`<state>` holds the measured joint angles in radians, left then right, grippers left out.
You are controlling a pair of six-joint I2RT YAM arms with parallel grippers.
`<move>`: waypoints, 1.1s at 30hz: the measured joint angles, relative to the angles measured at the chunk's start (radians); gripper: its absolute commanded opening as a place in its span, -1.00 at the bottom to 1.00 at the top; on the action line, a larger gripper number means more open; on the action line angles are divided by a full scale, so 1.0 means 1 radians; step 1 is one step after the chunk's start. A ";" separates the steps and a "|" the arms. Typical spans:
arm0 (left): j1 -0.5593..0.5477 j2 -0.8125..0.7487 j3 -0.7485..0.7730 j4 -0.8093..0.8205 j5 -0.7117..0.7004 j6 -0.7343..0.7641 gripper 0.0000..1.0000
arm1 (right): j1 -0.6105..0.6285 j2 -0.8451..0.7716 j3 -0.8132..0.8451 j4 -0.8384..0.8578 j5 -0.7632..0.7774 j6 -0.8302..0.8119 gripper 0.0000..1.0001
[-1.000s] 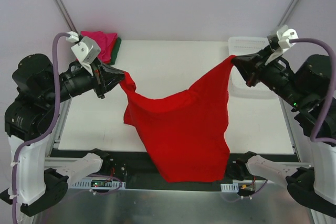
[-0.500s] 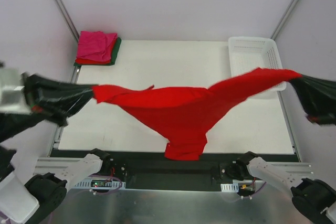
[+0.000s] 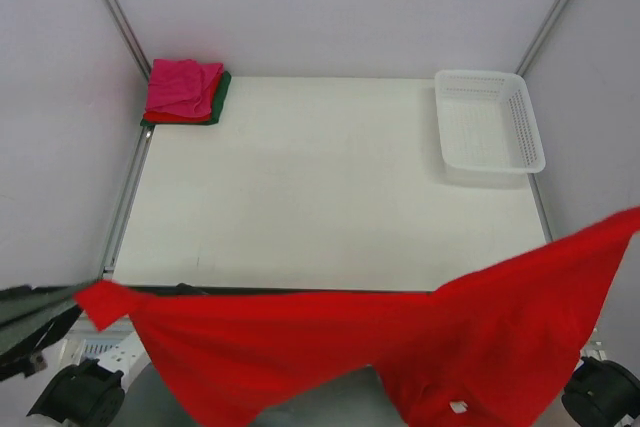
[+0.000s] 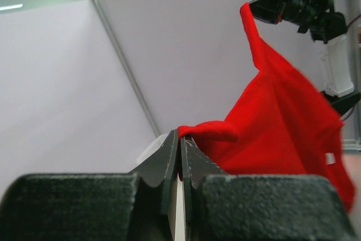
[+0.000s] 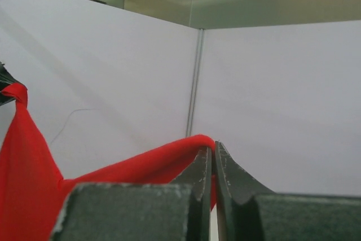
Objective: Fold and stack the t-shirts
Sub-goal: Flatten out the tshirt
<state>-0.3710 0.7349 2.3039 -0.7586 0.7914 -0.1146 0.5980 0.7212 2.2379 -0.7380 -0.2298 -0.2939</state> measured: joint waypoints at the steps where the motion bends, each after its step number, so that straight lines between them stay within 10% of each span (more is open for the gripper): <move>1: 0.000 0.001 -0.032 0.004 -0.018 0.014 -1.00 | 0.003 0.016 -0.013 0.000 0.018 -0.011 -0.98; 13: 0.000 0.367 -0.407 0.097 -0.300 0.191 -1.00 | 0.048 0.325 -0.345 0.117 0.345 -0.142 -0.98; 33: 0.059 0.699 -1.023 0.411 -0.716 0.233 -1.00 | -0.109 0.526 -0.821 0.340 0.374 -0.045 -0.98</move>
<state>-0.3119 1.4342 1.2812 -0.3473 0.0753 0.1188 0.4889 1.2476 1.4174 -0.3977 0.1440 -0.3386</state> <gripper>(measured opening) 0.007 0.022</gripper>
